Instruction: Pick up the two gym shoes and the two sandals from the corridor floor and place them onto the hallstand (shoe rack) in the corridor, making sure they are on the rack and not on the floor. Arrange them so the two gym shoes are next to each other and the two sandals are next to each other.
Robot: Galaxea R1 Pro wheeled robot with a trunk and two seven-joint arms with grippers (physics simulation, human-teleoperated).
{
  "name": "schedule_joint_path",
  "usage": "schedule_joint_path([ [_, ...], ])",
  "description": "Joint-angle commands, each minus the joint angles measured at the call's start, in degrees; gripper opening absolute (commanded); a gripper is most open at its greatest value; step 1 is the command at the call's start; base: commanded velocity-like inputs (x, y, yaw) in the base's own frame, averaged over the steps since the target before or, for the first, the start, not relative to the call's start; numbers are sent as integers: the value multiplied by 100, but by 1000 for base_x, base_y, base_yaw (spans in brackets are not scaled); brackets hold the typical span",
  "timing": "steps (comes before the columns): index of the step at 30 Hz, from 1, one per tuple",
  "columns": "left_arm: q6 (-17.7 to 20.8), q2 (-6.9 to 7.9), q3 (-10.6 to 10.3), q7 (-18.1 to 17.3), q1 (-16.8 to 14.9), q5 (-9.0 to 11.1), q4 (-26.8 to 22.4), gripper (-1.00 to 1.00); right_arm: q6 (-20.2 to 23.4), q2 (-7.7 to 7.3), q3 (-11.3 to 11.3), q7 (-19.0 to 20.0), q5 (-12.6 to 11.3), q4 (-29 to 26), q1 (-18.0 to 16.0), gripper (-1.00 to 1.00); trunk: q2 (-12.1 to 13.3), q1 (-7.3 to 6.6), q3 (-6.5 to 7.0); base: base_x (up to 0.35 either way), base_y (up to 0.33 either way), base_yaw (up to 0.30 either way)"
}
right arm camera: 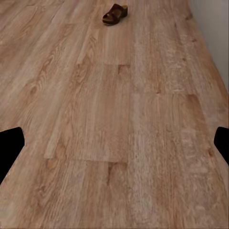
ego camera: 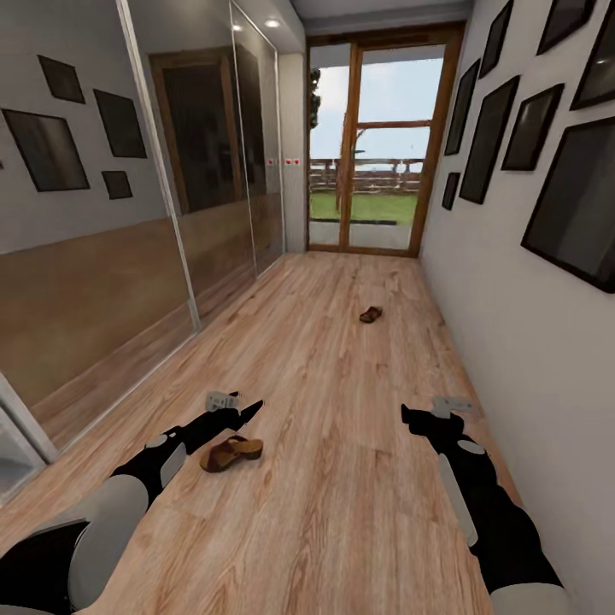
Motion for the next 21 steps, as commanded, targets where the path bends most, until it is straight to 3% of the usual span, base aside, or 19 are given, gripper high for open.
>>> schedule_joint_path([
  [1, -20, -2, 25, -22, -6, -14, 9, 100, 23, -4, 6, -42, -57, -9, -1, 100, -2, 2, -6, 346, -96, 287],
  [21, -20, -2, 25, -22, -6, -14, 9, 100, 23, -4, 10, -43, -57, -9, -1, 100, -2, 2, -6, 345, -96, 287],
])
